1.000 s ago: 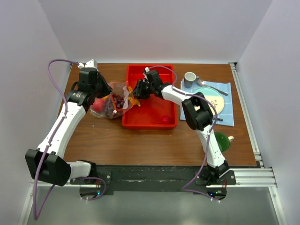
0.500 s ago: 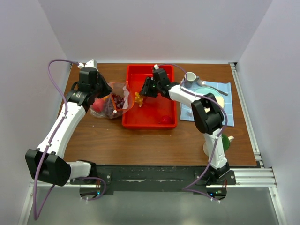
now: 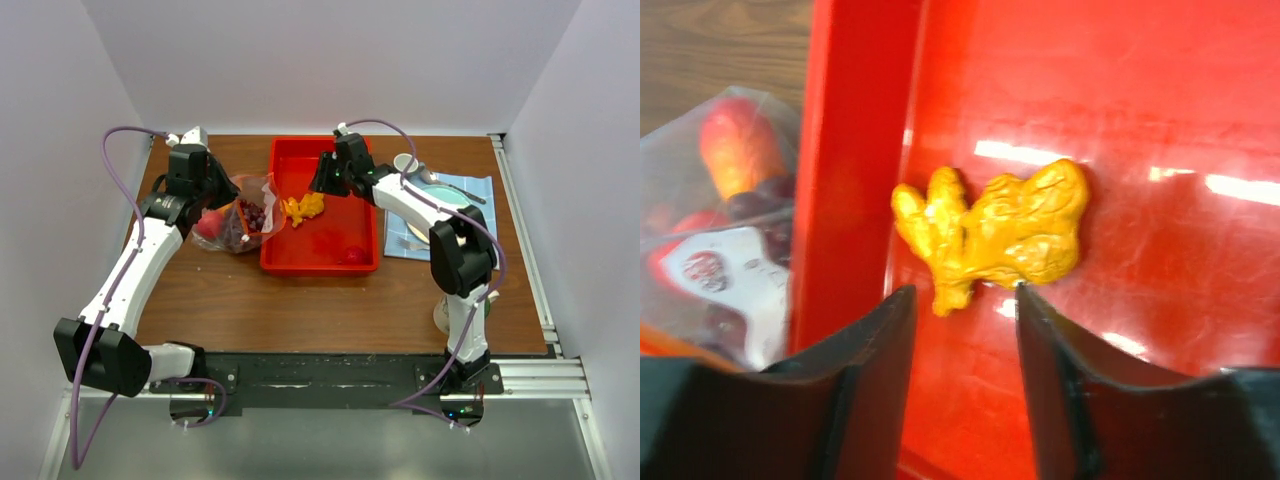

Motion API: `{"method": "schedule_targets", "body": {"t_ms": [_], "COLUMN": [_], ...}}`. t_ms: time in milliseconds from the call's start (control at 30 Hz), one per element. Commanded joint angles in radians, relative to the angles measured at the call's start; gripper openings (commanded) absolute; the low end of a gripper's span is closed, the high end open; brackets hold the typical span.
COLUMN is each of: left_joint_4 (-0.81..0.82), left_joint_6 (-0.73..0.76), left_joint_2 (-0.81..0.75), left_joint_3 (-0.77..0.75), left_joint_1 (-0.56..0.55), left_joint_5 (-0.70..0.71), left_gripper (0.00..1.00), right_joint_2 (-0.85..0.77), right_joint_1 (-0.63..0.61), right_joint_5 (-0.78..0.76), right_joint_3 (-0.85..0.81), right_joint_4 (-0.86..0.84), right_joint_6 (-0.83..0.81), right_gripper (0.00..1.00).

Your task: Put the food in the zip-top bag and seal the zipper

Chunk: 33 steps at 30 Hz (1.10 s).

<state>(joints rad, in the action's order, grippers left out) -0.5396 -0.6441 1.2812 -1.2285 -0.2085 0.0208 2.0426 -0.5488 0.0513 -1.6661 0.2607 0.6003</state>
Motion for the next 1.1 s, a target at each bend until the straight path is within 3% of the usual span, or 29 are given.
{"method": "schedule_targets", "body": {"t_ms": [0,133,533,1067], "left_joint_4": [0.063,0.058,0.049,0.064], "left_joint_6": [-0.014,-0.012,-0.008,-0.023], "left_joint_2": [-0.025,-0.029,-0.033,-0.019], "left_joint_3": [0.001,0.000,-0.006,0.003], "left_joint_1": [0.009,0.009,0.009,0.009], "left_joint_5": [-0.016,-0.016,-0.010,-0.016], "left_gripper": [0.00,0.00,0.00,0.00], "right_joint_2": [0.066,0.151,0.294,0.300], "right_joint_1": [0.016,0.035,0.090,0.073], "right_joint_5": [0.000,0.033,0.208,0.295], "right_joint_3": [-0.079,-0.164,-0.235,-0.116], "right_joint_4": [0.051,0.055,-0.054,-0.090], "right_joint_6": [-0.091,-0.170,-0.154,-0.197], "right_gripper": [0.64,0.76,0.77,0.85]}}
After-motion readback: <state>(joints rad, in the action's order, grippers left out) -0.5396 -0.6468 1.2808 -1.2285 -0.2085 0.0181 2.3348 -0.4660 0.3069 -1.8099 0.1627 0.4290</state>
